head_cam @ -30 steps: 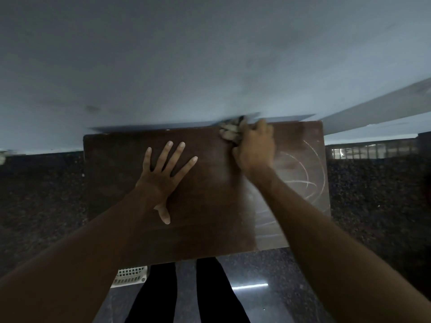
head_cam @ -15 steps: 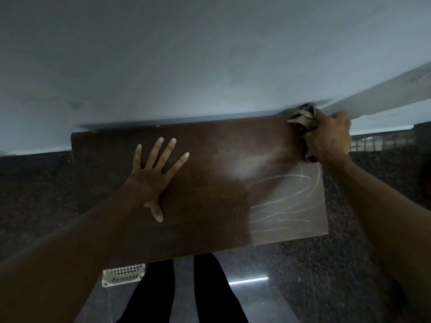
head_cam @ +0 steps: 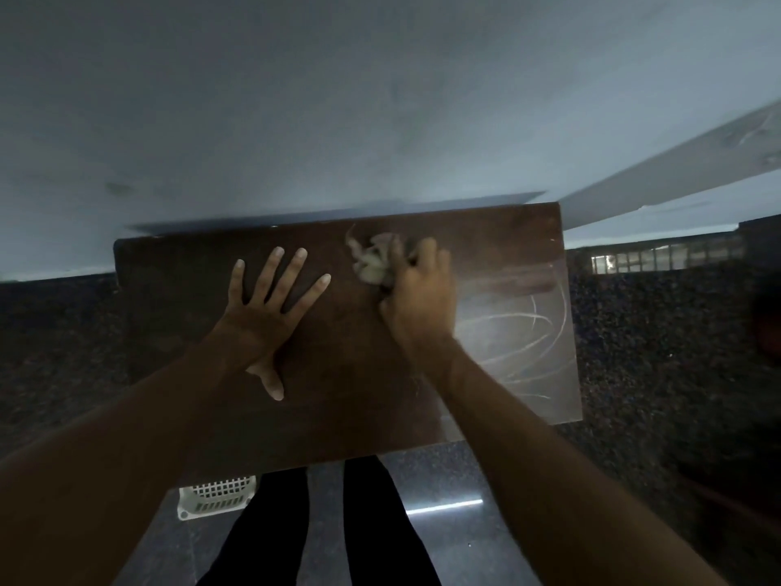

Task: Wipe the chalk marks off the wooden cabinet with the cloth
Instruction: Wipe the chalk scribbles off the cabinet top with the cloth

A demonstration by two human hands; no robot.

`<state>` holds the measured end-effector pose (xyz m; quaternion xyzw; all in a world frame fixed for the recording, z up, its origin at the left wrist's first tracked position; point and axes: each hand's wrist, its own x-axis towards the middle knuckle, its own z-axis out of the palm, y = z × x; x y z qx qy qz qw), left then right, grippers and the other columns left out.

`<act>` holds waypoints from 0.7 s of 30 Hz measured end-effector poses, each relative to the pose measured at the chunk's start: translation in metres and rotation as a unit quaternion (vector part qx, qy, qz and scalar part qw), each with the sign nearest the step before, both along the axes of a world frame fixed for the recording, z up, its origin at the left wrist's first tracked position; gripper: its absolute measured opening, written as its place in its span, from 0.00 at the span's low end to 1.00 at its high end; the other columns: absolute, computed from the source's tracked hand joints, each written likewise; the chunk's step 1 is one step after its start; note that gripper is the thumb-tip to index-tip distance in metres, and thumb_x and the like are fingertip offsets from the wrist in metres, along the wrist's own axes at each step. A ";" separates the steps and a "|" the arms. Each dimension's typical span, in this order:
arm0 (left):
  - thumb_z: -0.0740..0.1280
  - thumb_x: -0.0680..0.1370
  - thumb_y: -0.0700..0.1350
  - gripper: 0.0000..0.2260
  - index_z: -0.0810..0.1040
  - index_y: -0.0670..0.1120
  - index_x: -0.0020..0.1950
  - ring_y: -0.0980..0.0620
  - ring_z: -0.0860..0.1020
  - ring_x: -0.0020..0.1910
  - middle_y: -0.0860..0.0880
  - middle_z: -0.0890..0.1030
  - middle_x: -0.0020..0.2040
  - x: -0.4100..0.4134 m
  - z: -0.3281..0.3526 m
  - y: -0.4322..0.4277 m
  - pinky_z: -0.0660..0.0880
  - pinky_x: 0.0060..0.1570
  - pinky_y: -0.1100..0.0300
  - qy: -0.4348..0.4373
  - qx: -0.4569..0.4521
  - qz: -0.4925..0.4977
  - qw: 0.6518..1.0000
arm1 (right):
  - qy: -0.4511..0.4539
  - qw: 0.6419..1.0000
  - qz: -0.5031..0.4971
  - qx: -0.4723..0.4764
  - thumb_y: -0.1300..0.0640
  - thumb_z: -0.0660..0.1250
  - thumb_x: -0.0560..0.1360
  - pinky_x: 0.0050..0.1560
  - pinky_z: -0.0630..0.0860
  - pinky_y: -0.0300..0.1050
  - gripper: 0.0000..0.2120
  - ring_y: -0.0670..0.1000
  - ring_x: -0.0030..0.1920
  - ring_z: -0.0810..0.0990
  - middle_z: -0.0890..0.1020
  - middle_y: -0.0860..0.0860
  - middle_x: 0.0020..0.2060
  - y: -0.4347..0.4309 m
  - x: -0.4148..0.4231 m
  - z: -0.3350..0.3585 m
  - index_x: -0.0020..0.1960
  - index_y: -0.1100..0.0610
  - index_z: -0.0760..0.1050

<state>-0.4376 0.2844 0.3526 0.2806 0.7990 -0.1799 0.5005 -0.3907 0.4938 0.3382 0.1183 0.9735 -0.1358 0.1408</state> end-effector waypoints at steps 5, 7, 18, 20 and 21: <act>0.81 0.51 0.71 0.81 0.08 0.55 0.62 0.40 0.07 0.58 0.41 0.10 0.65 0.000 0.002 0.001 0.20 0.56 0.31 -0.006 -0.011 -0.002 1.000 | 0.002 0.998 0.059 0.008 0.54 0.75 0.68 0.46 0.75 0.50 0.32 0.57 0.56 0.70 0.70 0.55 0.58 0.020 0.007 -0.003 0.71 0.52 0.70; 0.81 0.51 0.71 0.80 0.09 0.55 0.64 0.40 0.07 0.58 0.41 0.10 0.66 -0.001 0.003 0.002 0.21 0.57 0.30 -0.008 -0.015 -0.002 1.000 | -0.002 0.999 0.028 0.030 0.54 0.73 0.71 0.47 0.76 0.50 0.33 0.57 0.57 0.69 0.69 0.56 0.59 0.049 0.005 -0.002 0.73 0.50 0.67; 0.80 0.50 0.72 0.81 0.11 0.55 0.67 0.40 0.08 0.60 0.41 0.11 0.68 0.000 -0.004 -0.005 0.34 0.69 0.23 0.007 0.012 -0.006 1.000 | 0.005 0.961 -0.267 0.069 0.62 0.65 0.71 0.55 0.74 0.57 0.22 0.66 0.59 0.70 0.68 0.62 0.61 0.139 -0.013 0.001 0.65 0.59 0.74; 0.81 0.50 0.71 0.81 0.11 0.55 0.67 0.40 0.08 0.60 0.41 0.11 0.67 0.000 -0.005 -0.006 0.34 0.69 0.23 0.005 0.012 -0.006 1.000 | 0.019 0.964 -0.261 0.055 0.62 0.66 0.70 0.55 0.74 0.56 0.23 0.64 0.58 0.70 0.69 0.61 0.60 0.119 -0.014 0.002 0.65 0.59 0.74; 0.81 0.50 0.71 0.81 0.11 0.55 0.67 0.40 0.08 0.59 0.41 0.11 0.67 0.000 -0.005 -0.006 0.34 0.69 0.23 0.006 0.012 -0.007 1.000 | 0.016 0.972 -0.228 0.049 0.62 0.67 0.69 0.55 0.74 0.55 0.25 0.63 0.58 0.70 0.69 0.60 0.60 0.104 -0.013 0.003 0.66 0.59 0.74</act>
